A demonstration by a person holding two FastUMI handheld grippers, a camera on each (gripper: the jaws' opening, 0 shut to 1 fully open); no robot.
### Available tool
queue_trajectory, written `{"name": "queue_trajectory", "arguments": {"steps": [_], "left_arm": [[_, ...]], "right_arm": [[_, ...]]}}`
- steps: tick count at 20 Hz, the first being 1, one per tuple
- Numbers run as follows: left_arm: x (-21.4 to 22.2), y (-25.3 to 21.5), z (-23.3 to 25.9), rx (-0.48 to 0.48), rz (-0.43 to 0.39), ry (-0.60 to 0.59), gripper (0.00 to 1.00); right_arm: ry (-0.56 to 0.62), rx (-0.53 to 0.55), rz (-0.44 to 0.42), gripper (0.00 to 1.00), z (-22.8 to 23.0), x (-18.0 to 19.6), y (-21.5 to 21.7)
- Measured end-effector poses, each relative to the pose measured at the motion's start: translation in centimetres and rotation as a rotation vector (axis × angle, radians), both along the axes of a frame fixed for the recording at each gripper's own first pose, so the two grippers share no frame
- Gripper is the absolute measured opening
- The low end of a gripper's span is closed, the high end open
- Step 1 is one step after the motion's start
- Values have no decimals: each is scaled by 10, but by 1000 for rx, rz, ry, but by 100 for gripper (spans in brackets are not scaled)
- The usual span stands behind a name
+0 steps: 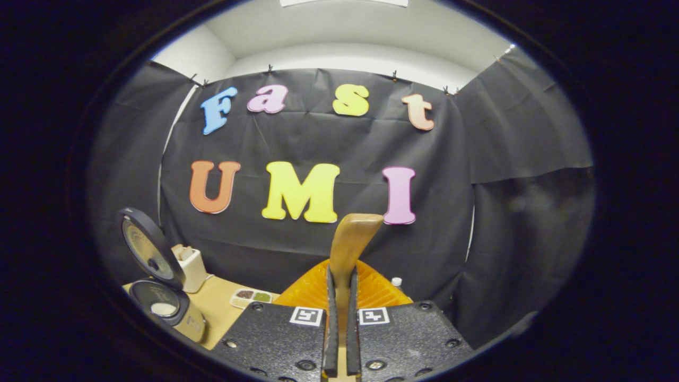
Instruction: Close the left gripper, press the button to open the rice cooker; take a wooden spoon from the chopstick holder with the right hand, scoop a spoonful of rice and pour it into the rice cooker, then put the wooden spoon back into the chopstick holder.
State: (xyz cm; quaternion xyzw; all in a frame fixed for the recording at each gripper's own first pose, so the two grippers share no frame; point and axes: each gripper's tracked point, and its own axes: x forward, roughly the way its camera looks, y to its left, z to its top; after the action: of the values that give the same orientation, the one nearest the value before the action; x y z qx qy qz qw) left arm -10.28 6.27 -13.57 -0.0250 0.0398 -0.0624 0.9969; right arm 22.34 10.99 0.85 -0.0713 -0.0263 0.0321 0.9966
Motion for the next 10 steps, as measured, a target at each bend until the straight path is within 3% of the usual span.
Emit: {"name": "queue_trajectory", "arguments": {"steps": [10], "left_arm": [[-9,-8,11,-23,-14,-16,96]], "right_arm": [[67,-31,-54,12,-73,32,-85]]}}
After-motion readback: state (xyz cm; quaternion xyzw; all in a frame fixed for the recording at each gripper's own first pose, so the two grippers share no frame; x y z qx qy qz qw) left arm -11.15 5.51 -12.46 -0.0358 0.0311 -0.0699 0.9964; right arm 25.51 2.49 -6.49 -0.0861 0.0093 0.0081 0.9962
